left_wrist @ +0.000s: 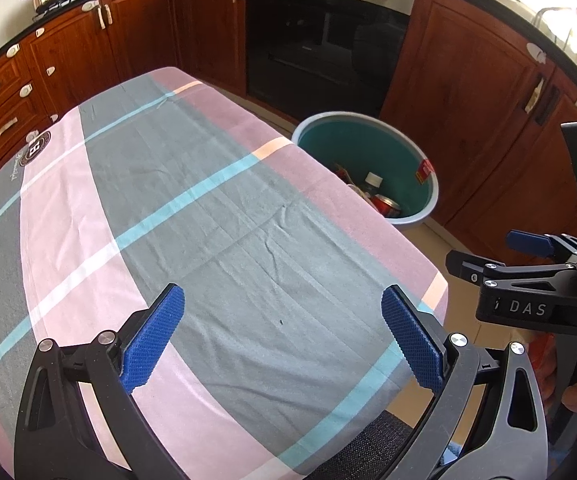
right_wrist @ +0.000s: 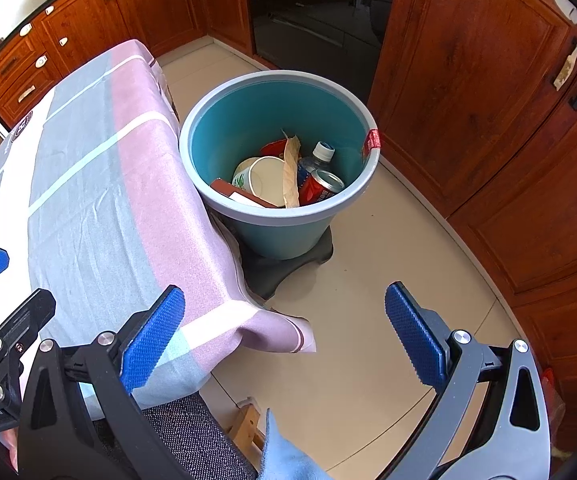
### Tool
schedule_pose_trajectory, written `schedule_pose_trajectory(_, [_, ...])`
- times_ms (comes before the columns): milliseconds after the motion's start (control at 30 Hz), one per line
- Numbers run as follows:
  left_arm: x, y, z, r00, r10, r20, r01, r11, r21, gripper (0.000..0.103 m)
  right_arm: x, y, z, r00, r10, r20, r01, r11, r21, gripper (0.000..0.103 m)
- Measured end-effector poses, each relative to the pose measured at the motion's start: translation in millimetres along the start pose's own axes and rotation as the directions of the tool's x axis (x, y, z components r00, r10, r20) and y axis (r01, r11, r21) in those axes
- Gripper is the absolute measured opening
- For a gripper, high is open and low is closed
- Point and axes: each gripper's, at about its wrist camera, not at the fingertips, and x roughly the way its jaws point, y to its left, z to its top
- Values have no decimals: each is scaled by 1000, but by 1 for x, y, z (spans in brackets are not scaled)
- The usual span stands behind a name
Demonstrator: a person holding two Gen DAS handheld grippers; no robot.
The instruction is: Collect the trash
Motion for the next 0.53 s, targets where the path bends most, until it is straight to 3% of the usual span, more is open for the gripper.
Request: schedule_pose_trajectory(533, [-15,-4,-5,1000,-14,14,13,1000,13,99,-14,-2,-2,1000,-19,19,19,1000,-3,96])
